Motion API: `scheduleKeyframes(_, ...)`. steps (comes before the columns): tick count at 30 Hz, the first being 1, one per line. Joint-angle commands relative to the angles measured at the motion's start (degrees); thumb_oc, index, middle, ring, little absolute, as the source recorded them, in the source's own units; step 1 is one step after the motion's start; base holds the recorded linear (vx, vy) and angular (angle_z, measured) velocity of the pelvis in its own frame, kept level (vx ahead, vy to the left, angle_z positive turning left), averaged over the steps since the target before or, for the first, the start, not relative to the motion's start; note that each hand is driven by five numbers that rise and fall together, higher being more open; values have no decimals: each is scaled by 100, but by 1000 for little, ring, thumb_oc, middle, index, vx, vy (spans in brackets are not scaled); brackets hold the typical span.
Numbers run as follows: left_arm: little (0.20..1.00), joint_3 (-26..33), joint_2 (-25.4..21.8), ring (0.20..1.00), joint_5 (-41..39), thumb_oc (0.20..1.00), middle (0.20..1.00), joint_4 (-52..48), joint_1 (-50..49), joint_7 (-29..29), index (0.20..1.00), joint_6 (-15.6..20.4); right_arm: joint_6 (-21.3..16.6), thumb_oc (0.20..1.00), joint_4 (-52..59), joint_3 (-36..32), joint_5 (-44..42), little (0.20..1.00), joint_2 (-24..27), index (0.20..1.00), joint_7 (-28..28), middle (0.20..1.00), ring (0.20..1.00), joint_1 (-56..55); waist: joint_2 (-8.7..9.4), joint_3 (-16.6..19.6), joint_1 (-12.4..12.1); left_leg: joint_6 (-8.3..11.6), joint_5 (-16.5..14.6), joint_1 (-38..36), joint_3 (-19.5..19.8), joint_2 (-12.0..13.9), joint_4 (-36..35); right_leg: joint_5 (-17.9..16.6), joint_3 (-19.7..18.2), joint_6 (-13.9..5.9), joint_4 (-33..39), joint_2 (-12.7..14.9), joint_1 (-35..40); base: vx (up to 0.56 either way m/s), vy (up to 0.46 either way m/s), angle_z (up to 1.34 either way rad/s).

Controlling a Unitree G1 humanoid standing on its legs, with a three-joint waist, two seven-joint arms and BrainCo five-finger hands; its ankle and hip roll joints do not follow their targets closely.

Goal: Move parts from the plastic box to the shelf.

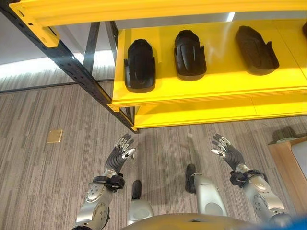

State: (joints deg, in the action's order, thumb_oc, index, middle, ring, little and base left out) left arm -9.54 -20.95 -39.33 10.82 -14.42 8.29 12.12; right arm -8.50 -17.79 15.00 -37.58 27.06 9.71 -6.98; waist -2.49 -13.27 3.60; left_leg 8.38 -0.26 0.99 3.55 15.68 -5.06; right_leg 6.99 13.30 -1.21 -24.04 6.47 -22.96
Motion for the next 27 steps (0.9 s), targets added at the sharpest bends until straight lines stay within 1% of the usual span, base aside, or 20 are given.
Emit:
scheduleKeyframes(1,1000,-13,-248,1000,11,1000,1000,-469,72,-71,1000,329,-312,1000,324,105,-88,1000,-101,1000,60,1000,1000,14,50,51,-148,-189,73,-574,-58,-20,544,-779,-468,-488,387,364,-333,55,-140,-1)
scheduleKeyframes(2,1000,25,-243,1000,13,1000,1000,-449,78,-89,1000,341,-306,1000,320,138,-46,1000,-75,1000,72,1000,1000,28,67,70,-164,-183,117,-590,-70,13,598,-725,-474,-465,347,299,-348,73,-160,-4)
scheduleKeyframes(3,1000,103,-241,1000,49,1000,1000,-469,66,-100,1000,349,-302,1000,290,165,6,1000,-57,1000,85,1000,1000,41,87,98,-177,-148,271,-588,-106,72,768,-663,-464,-407,379,199,-274,134,-248,-16)
scheduleKeyframes(4,1000,216,-229,1000,-29,1000,1000,-491,64,-121,1000,352,-285,1000,262,217,77,1000,-31,1000,87,1000,1000,36,157,104,-251,-144,837,-277,-22,62,1491,-581,-518,-241,657,-35,50,134,-315,-38)
scheduleKeyframes(5,1000,246,-180,1000,-210,1000,1000,-514,80,-160,1000,349,-313,1000,320,206,34,1000,-20,1000,80,1000,1000,1,258,33,-306,-213,1121,144,126,-47,2190,-569,-566,-120,824,-112,260,57,-475,-48)
scheduleKeyframes(6,1000,198,-142,1000,-391,1000,1000,-566,148,-180,1000,335,-362,1000,439,149,-5,1000,39,1000,38,1000,1000,-66,479,-312,-426,-420,1230,1064,358,-343,3623,-481,-640,109,1013,-154,586,-41,-433,-30)
scheduleKeyframes(7,1000,175,-149,1000,-405,1000,1000,-589,178,-176,1000,341,-393,1000,457,127,-7,1000,76,1000,14,1000,1000,-65,539,-464,-454,-483,1186,1447,417,-471,4074,-436,-639,159,1076,-163,691,-66,-318,14)
scheduleKeyframes(9,1000,171,-154,1000,-382,1000,1000,-601,158,-187,1000,338,-406,1000,471,103,-32,1000,89,1000,-35,1000,1000,-83,576,-532,-455,-528,1131,1680,418,-555,4109,-411,-645,173,1126,-184,707,1,-93,41)
scheduleKeyframes(11,1000,152,-147,1000,-385,1000,1000,-551,131,-204,1000,349,-415,1000,410,26,-91,1000,84,1000,-97,1000,1000,-78,549,-682,-543,-512,658,2222,408,-1011,3824,-394,-677,122,1274,-218,854,68,-37,-7)
scheduleKeyframes(12,1000,121,-168,1000,-387,1000,1000,-499,106,-206,1000,347,-439,1000,390,27,-97,1000,75,1000,-107,1000,1000,-55,548,-773,-600,-439,733,2555,336,-989,3029,-377,-637,67,1448,-316,1019,90,2,-18)
scheduleKeyframes(13,1000,121,-169,1000,-387,1000,1000,-498,108,-206,1000,347,-439,1000,390,26,-97,1000,74,1000,-107,1000,1000,-54,556,-762,-592,-440,760,2557,337,-999,2997,-387,-633,67,1457,-306,1010,306,182,21)
scheduleKeyframes(14,1000,95,-251,1000,-293,1000,1000,-509,122,-250,1000,400,-503,1000,354,72,-26,1000,67,1000,-156,1000,1000,-38,440,-840,-842,-221,1470,2557,659,-996,1225,-289,-750,26,1565,-551,1341,325,234,4)
scheduleKeyframes(15,1000,106,-254,1000,-301,1000,1000,-502,143,-255,1000,402,-498,1000,331,94,2,1000,55,1000,-167,1000,1000,-13,415,-809,-884,-200,1572,2575,747,-937,869,-246,-783,8,1582,-603,1431,475,353,-16)
scheduleKeyframes(16,1000,153,-245,1000,-350,1000,1000,-502,120,-216,1000,379,-474,1000,351,147,27,1000,-19,1000,-108,1000,1000,-48,488,-746,-907,-266,1490,2209,693,-856,453,-120,-959,-63,1580,-654,1592,235,177,-89)
scheduleKeyframes(17,1000,152,-245,1000,-350,1000,1000,-502,122,-216,1000,379,-473,1000,351,145,27,1000,-19,1000,-108,1000,1000,-48,481,-740,-912,-265,1499,2217,694,-847,446,-132,-961,-62,1586,-662,1584,202,207,-111)
scheduleKeyframes(19,1000,134,-240,1000,-356,1000,1000,-523,113,-176,1000,409,-415,1000,396,176,58,1000,-65,1000,-47,1000,1000,-122,548,-663,-926,-316,1365,2087,714,-879,622,-117,-1107,-159,1562,-587,1618,120,215,-124)
scheduleKeyframes(20,1000,96,-269,1000,-347,1000,1000,-575,157,-178,1000,410,-420,1000,404,183,22,1000,-92,1000,-29,1000,1000,-143,585,-666,-908,-307,1336,2091,626,-912,719,-139,-1119,-170,1598,-521,1633,117,255,-104)
scheduleKeyframes(25,1000,125,-457,1000,-398,1000,1000,-762,199,-239,1000,470,-352,1000,492,198,-39,1000,-204,1000,0,1000,1000,-181,708,-608,-825,-527,964,2065,158,-1095,907,-393,-1310,-425,1802,-127,1589,86,258,-38)
scheduleKeyframes(26,1000,176,-500,1000,-369,1000,1000,-784,237,-292,1000,494,-325,1000,445,245,-9,1000,-250,1000,2,1000,1000,-98,752,-593,-828,-590,819,2078,-8,-1134,989,-488,-1297,-497,1891,-16,1577,53,186,-84)
scheduleKeyframes(27,1000,176,-501,1000,-369,1000,1000,-784,237,-292,1000,494,-325,1000,444,246,-8,1000,-251,1000,2,1000,1000,-96,756,-595,-835,-592,815,2075,-16,-1133,991,-489,-1304,-498,1893,-14,1578,49,165,-67)
